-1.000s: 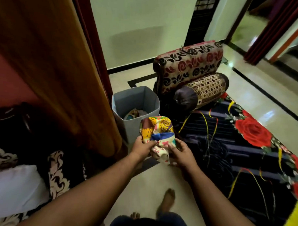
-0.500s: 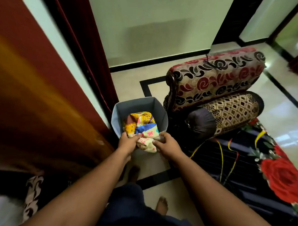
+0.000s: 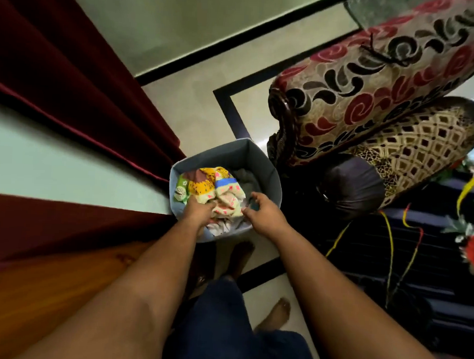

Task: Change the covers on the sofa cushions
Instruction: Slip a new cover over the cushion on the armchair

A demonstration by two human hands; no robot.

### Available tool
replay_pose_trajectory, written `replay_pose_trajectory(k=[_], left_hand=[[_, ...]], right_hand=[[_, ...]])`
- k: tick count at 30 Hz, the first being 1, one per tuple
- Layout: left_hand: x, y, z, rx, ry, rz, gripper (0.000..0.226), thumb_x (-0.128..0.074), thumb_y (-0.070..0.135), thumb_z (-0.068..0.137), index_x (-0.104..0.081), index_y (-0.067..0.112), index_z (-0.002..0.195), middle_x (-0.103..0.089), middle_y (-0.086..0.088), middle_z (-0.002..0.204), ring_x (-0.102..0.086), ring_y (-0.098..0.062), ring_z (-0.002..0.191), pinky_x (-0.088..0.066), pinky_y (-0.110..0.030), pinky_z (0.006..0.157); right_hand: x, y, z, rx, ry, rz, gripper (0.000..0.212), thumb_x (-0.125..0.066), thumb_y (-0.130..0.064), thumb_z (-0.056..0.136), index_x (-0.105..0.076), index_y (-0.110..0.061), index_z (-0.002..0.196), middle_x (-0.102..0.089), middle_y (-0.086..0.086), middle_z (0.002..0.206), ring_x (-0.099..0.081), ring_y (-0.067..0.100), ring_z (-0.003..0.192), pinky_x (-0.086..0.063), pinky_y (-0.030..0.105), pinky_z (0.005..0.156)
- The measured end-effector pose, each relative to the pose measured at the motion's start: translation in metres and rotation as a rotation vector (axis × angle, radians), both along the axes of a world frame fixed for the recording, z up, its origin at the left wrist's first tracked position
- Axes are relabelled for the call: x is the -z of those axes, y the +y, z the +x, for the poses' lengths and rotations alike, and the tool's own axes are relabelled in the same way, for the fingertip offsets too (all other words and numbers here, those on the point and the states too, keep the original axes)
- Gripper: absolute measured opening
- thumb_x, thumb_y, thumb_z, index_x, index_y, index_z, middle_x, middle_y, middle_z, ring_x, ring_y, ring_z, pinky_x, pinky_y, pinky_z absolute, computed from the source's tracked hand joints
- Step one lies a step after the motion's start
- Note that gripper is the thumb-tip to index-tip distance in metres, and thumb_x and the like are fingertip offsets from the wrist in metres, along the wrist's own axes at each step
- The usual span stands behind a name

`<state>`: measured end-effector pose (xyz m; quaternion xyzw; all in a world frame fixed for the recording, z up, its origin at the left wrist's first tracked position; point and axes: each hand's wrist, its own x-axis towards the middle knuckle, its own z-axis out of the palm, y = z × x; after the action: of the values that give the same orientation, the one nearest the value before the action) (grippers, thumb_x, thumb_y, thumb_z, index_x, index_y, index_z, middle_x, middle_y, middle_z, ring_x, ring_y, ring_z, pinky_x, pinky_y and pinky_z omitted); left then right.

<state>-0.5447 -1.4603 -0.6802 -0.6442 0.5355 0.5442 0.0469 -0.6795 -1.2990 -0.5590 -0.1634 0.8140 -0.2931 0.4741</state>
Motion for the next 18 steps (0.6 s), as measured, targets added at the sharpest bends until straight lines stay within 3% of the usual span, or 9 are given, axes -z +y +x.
replay_pose_trajectory(k=[2,5,8,14,18], left_hand=[[-0.017,0.001,-0.017,0.062,-0.050,-0.001,0.089,-0.077,0.058,0.070,-0.046,0.021,0.144,-0.062,-0.009,0.130,-0.062,-0.032,0.114,-0.054,-0.048,0.098],[-0.027,0.020,-0.050,0.214,0.020,0.054,0.108,-0.068,0.083,0.058,-0.041,0.032,0.149,-0.060,-0.002,0.138,-0.060,-0.026,0.122,-0.050,-0.048,0.105],[-0.091,0.079,-0.099,0.499,0.199,0.098,0.078,-0.068,0.059,0.088,-0.040,0.024,0.152,-0.052,0.005,0.142,-0.051,-0.012,0.127,-0.042,-0.037,0.112],[-0.181,0.229,-0.152,0.909,0.345,0.098,0.064,-0.065,0.040,0.097,-0.042,0.016,0.152,-0.050,-0.005,0.149,-0.050,-0.019,0.134,-0.040,-0.041,0.115],[-0.210,0.375,-0.149,1.279,0.394,0.053,0.059,-0.064,0.040,0.097,-0.049,0.013,0.147,-0.058,-0.004,0.139,-0.055,-0.018,0.128,-0.044,-0.035,0.110]], right_hand=[[0.000,0.002,-0.010,0.062,-0.015,-0.016,0.062,-0.067,-0.034,0.096,-0.044,-0.015,0.150,-0.052,0.010,0.148,-0.050,0.025,0.136,-0.038,0.030,0.108],[-0.011,0.029,-0.024,0.223,-0.033,-0.082,0.060,-0.066,-0.036,0.097,-0.046,-0.014,0.149,-0.052,0.009,0.148,-0.050,0.023,0.137,-0.040,0.030,0.111],[-0.035,0.095,-0.042,0.514,-0.052,-0.133,0.060,-0.062,-0.035,0.100,-0.042,-0.014,0.152,-0.046,0.009,0.153,-0.046,0.021,0.139,-0.037,0.024,0.105],[-0.095,0.277,-0.033,0.950,0.106,-0.185,0.061,-0.057,-0.038,0.102,-0.036,-0.017,0.155,-0.041,0.007,0.156,-0.046,0.007,0.120,-0.034,0.019,0.095],[-0.121,0.432,0.032,1.232,0.202,-0.190,0.060,-0.057,-0.036,0.102,-0.037,-0.014,0.154,-0.044,0.009,0.153,-0.049,0.011,0.122,-0.032,0.013,0.090]])
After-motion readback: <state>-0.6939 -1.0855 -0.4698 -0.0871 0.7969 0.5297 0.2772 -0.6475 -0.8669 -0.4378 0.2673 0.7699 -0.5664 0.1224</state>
